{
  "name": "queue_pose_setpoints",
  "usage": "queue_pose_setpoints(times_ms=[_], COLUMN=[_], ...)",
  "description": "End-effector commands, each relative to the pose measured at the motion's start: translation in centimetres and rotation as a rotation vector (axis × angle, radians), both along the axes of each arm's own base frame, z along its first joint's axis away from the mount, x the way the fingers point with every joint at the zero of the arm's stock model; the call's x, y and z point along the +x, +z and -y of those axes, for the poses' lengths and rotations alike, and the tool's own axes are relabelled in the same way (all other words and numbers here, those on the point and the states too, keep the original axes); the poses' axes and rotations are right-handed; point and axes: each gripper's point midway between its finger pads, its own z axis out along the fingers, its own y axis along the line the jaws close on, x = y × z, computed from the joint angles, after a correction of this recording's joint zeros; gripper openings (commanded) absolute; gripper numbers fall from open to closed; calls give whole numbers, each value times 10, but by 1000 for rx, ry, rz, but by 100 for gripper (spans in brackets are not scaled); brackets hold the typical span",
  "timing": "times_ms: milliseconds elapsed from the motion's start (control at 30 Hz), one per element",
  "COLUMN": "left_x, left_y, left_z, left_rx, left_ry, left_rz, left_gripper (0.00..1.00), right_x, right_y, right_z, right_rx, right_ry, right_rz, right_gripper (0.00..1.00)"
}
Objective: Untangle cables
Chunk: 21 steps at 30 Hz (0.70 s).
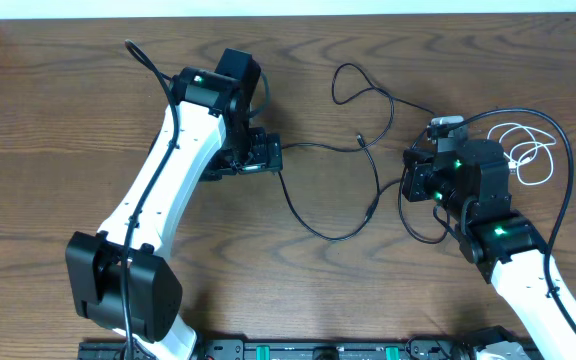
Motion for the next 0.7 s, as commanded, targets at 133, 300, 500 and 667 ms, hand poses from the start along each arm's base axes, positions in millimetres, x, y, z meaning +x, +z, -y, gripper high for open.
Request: queue_pose_setpoints(times_ms=[133,300,500,667], left_x=[12,30,34,37], left_y=[0,1,-13,-31], left_z=[4,12,19,18], left_rx=[-17,-44,-51,-53], left_ry=[14,28,14,86], left_rz=[45,116,136,141], left_gripper=[100,100,100,100], right_x=[1,0,0,0], right_y=[3,3,3,3], right_z=[-1,-1,-1,-3], right_rx=[-6,-5,-4,1], right_ry=[18,21,21,29], right_rz=[10,8,8,6], right_gripper=[1,1,1,1])
